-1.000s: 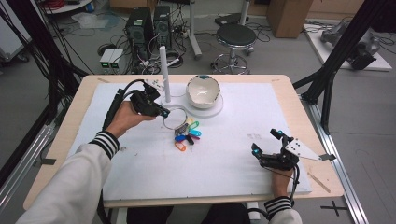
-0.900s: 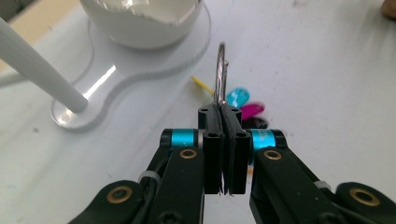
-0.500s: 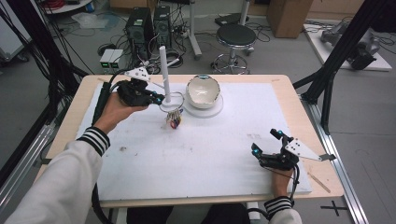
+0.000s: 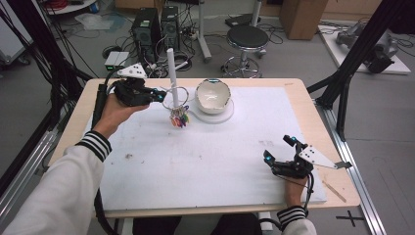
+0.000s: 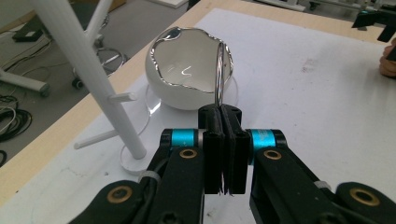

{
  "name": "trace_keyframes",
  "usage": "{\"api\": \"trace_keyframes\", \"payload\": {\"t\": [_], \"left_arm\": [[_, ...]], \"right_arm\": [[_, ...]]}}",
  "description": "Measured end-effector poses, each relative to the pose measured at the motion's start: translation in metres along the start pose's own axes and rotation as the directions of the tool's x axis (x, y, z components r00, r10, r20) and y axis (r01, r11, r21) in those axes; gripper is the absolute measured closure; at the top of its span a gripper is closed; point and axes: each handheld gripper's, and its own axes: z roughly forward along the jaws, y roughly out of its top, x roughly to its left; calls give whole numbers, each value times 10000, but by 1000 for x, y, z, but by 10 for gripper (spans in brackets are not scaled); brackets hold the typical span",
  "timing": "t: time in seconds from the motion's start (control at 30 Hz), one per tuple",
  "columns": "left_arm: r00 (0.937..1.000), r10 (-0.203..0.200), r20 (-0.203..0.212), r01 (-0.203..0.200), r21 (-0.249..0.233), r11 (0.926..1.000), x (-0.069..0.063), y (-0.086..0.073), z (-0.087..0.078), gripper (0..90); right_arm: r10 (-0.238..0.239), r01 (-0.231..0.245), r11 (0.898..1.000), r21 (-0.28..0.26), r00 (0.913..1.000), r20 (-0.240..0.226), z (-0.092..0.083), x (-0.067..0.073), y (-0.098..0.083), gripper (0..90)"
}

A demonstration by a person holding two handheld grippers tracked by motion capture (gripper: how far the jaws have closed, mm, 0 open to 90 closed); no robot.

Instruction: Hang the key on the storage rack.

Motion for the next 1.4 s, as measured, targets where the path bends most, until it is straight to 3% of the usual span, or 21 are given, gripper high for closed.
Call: {"api": "trace_keyframes", "payload": {"t": [0.2,0.3,0.5,0.93,1.2,1.4], "left_arm": [[9995,-281,-109,278,-287,9992,10,-1,0,876],[9979,-626,-159,621,-286,9977,16,-4,3,876],[9965,-770,-319,759,-366,9964,24,-8,9,876],[9894,-1296,-663,1287,-165,9915,40,-18,24,876],[9855,-1512,-768,1497,-248,9884,48,-23,26,875],[9834,-1593,-872,1595,-46,9872,52,-26,32,875]], "right_arm": [[-22,22,10000,-9,10000,-8,0,0,0,10],[-29,29,10000,-9,10000,-10,0,0,0,10],[-27,27,10000,-11,10000,-2,0,0,0,10],[70,-70,10000,67,10000,-2,1,0,0,10],[62,-62,9999,94,10000,12,1,-1,0,10],[82,-82,9999,111,10000,12,1,0,0,10]]}}
